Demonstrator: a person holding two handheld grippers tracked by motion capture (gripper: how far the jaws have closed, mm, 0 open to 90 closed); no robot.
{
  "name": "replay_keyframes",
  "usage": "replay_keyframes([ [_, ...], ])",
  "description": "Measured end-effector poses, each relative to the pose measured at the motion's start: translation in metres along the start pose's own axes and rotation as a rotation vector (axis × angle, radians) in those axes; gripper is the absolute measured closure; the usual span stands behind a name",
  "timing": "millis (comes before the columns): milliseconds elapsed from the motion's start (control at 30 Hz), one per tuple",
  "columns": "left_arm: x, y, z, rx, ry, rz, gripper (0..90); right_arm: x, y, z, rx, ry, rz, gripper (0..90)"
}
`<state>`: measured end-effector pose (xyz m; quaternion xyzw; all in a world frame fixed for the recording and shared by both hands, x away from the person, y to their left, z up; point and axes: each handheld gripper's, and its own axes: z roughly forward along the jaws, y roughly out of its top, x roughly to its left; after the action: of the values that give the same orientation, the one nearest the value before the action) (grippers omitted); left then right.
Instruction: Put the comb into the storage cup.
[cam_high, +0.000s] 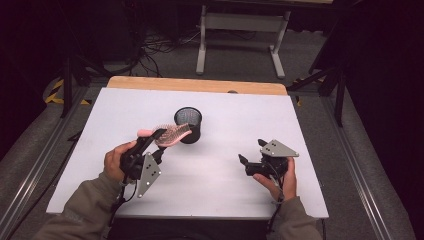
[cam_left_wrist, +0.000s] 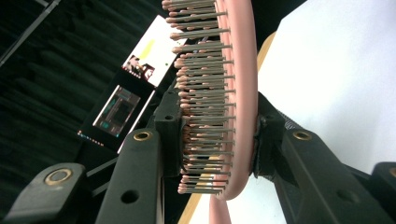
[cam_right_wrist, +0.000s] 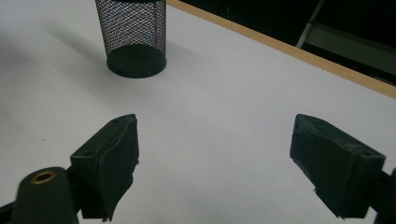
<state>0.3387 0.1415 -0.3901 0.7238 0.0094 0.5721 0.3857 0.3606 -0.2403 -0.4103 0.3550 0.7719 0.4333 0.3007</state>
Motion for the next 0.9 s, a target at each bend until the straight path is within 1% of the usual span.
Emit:
replay_keyframes([
  [67,0.001,-0.002,0.000,0.009,0.005,-0.008,63.9,0.000,0.000,0.000,-0.003,-0.002,0.002,16.1],
  [167,0.003,-0.005,0.001,0.011,0.004,-0.034,63.9,0.000,0.000,0.000,-0.005,-0.005,0.001,16.1],
  [200,0.004,-0.006,0.001,0.009,0.006,-0.031,64.0,0.000,0.000,-0.001,-0.007,-0.005,0.002,16.1],
  [233,0.004,-0.007,0.001,0.015,0.004,-0.039,63.9,0.000,0.000,-0.001,-0.007,-0.007,0.003,16.0],
  [267,0.005,-0.008,0.001,0.013,0.006,-0.035,63.9,0.000,0.000,-0.001,-0.008,-0.011,0.004,15.8],
  [333,0.005,-0.009,0.001,0.016,0.006,-0.044,63.9,-0.001,0.000,-0.001,-0.009,-0.018,0.011,16.0],
  [500,0.006,-0.011,0.001,0.021,0.012,-0.043,63.9,0.000,0.000,-0.002,-0.021,-0.018,0.003,16.1],
  [567,0.007,-0.012,0.002,0.022,0.012,-0.054,63.9,0.000,0.001,-0.002,-0.021,-0.021,-0.001,16.1],
  [700,0.009,-0.014,0.001,0.028,0.018,-0.059,63.9,0.000,0.001,-0.002,-0.023,-0.024,-0.003,16.2],
  [833,0.012,-0.017,0.001,0.031,0.023,-0.077,64.0,0.000,0.001,-0.003,-0.025,-0.020,-0.003,16.4],
  [900,0.012,-0.019,0.000,0.038,0.021,-0.098,64.0,0.001,0.001,-0.002,-0.022,-0.016,-0.006,16.5],
])
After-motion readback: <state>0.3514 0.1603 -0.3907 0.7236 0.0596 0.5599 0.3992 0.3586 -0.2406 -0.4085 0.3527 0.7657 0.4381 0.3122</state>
